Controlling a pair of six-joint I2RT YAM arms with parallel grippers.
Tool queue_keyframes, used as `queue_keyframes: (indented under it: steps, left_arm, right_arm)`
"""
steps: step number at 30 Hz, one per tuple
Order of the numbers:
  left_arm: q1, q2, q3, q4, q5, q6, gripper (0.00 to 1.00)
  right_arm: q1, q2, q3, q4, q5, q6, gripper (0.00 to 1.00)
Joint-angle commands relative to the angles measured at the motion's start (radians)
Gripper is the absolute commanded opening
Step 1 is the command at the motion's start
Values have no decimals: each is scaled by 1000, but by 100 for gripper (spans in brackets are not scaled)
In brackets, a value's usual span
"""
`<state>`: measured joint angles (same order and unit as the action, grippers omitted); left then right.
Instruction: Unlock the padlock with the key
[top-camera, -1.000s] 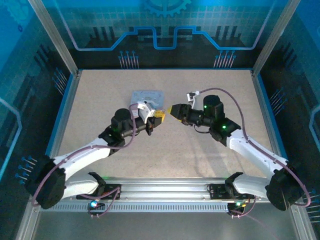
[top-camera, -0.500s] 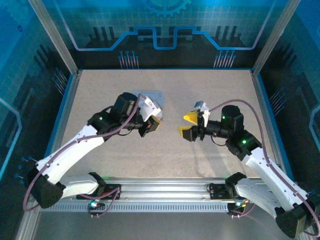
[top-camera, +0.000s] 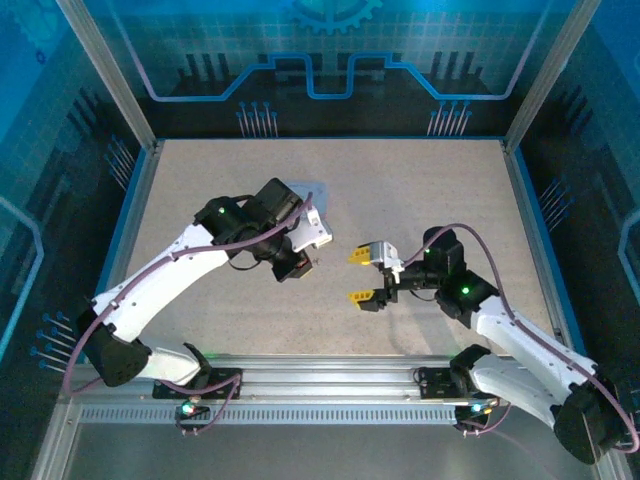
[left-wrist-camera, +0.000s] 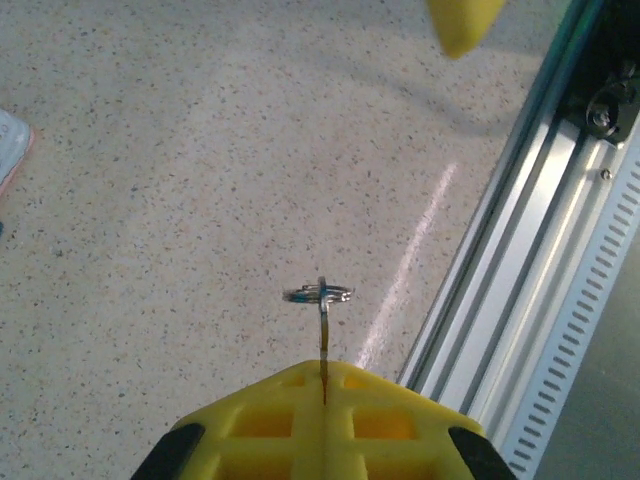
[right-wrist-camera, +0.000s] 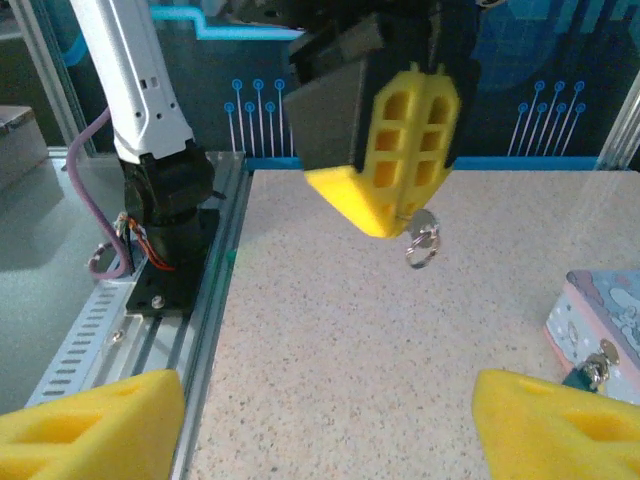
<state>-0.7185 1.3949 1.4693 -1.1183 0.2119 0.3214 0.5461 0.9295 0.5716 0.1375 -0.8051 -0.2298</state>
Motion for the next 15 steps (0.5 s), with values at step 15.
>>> queue_keyframes:
  steps: [15]
  left_arm:
    - [-67, 48, 80, -60, -21, 57, 0]
  right_arm:
    - [64, 224, 6, 392, -8, 106, 58]
